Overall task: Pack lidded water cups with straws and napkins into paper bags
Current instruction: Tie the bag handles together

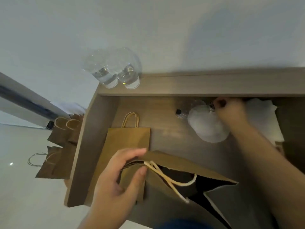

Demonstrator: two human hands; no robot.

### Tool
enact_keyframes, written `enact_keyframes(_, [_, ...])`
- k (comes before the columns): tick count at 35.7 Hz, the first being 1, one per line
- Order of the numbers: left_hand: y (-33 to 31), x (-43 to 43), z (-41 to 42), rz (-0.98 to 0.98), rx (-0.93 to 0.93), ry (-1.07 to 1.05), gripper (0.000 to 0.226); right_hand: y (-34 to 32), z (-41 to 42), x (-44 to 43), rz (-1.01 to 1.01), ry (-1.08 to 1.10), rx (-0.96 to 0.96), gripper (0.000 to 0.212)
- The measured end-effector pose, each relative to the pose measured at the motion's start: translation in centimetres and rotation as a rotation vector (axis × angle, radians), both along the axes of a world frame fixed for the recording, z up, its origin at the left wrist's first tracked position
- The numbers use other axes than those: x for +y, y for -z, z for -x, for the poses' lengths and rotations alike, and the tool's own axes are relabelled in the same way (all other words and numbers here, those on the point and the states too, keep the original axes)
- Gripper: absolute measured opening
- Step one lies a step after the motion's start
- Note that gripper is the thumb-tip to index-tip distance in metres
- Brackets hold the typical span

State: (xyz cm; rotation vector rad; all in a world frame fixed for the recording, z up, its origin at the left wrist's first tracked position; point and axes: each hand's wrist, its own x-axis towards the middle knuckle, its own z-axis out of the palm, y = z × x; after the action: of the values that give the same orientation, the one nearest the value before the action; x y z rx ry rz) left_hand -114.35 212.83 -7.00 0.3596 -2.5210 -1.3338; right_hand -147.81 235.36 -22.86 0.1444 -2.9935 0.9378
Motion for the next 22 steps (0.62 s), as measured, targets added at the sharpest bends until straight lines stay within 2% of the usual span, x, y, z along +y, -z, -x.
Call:
enact_keyframes(4, [-0.4,-0.3,0.2,0.021,0.041,0.036,0.038,-0.5,-2.2,1.0,0.087,0.002,0.063,0.015])
enact_keyframes(7, [-0.4,-1.1,0.1,0.050,0.059,0.104,0.041,-1.8,-5.0,1.5,0.153,-0.070,-0.050,0.009])
enact_keyframes(8, [-0.4,-1.4,0.1,0.047,0.060,0.130,0.047,-2.6,-6.2,1.7,0.174,-0.107,-0.081,0.013])
enact_keyframes(10, [-0.7,-2.0,0.3,0.000,0.045,0.164,0.058,-4.5,-8.6,1.4,0.231,-0.169,-0.143,0.018])
enact_keyframes(13, [-1.5,-2.9,1.4,-0.157,0.028,0.199,0.060,-9.5,-12.2,0.7,0.385,-0.255,-0.229,0.009])
enact_keyframes(16, [-3.0,-3.5,3.1,-0.236,0.021,0.243,0.053,-14.7,-15.6,0.3,0.529,-0.373,-0.273,0.008])
enact_keyframes(19, [-4.2,-3.5,5.2,-0.104,-0.030,0.291,0.036,-18.5,-18.2,-0.5,0.627,-0.452,-0.280,0.014])
enact_keyframes(22, [-4.9,-3.3,7.1,-0.007,-0.075,0.375,0.020,-20.4,-19.8,-1.5,0.592,-0.502,-0.274,0.020])
